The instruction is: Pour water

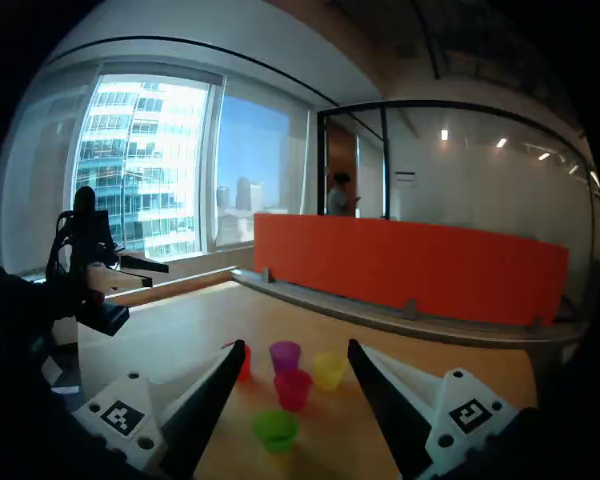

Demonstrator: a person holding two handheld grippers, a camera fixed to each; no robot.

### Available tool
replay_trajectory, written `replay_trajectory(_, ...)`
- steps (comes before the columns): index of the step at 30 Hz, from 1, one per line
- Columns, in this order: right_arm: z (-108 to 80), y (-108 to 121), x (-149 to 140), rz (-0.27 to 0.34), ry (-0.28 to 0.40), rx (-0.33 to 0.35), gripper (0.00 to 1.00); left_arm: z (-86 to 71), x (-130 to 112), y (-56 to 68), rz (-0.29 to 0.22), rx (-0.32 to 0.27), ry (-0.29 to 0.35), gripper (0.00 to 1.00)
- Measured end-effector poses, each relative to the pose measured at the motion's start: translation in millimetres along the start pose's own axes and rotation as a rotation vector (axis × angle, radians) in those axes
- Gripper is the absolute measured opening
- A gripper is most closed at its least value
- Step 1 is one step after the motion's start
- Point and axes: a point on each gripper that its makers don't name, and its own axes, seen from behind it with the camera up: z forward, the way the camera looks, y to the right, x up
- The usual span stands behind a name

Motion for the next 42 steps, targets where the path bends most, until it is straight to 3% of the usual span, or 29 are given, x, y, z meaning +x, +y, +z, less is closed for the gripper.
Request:
replay_trajectory(9, -0.4, -4.2, -22.2, -0.018, -0.064, 0.022, 0.99, 3.4, -20.7, 5.2, 0.022, -0.025, -0.038, 0.97)
replay_trajectory(18, 3.0, -4.2, -52.2, -0.048, -0.133, 0.025, 0.99, 8.9, -44.3, 2.9, 0.027, -0.035, -0.082, 0.97)
replay_trajectory(33, 13.2, -1.2, -96.6, -0.054, -0.212, 0.027, 0.99, 17.9, -90.3, 12.5, 0.03, -0.083, -0.16, 0.97)
replay_trajectory(42, 20.5, 0.5, -121.4, -0.093, -0.259, 0.023, 0.99, 23.8, -119.8, 17.4, 0.069, -0.1, -0.215, 0.97)
